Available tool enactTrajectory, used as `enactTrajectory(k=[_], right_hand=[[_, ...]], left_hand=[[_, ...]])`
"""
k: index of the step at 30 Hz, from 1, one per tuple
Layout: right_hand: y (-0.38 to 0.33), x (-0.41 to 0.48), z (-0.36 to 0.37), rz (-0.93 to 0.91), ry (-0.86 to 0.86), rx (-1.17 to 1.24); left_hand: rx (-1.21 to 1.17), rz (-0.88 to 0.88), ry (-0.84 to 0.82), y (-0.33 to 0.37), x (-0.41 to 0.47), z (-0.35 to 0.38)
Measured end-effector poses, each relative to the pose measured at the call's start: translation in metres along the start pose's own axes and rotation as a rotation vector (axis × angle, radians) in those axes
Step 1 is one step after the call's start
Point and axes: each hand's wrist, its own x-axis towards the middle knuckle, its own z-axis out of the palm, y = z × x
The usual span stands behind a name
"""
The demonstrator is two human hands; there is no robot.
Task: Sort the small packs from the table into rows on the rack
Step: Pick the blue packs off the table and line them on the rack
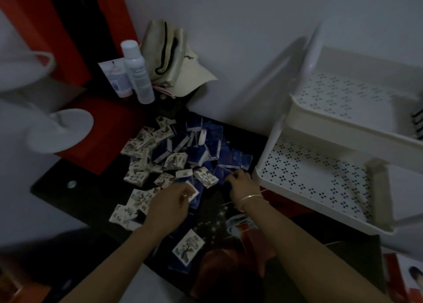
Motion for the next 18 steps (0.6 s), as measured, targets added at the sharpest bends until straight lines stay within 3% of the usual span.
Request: enactTrajectory(k=[3,9,15,18], right_hand=[[-0.002,-0.009,0.021,0.052,0.123,0.103],[-0.012,-0.016,0.028,0.261,0.012,0.127],[-0.011,-0.038,0.039,0.257,-0.063,0.151],[-0.01,-0.051,0.041,0.258,-0.072,0.141]], left_hand=[[-0.016,0.076,0.068,0.001,0.019,0.0],[0.173,0.302,0.2,0.011,0.084,-0.002],[0.486,0.334,-0.045,-0.005,0.147,0.008],[0.564,0.393,-0.031,-0.012,0.154,0.007]])
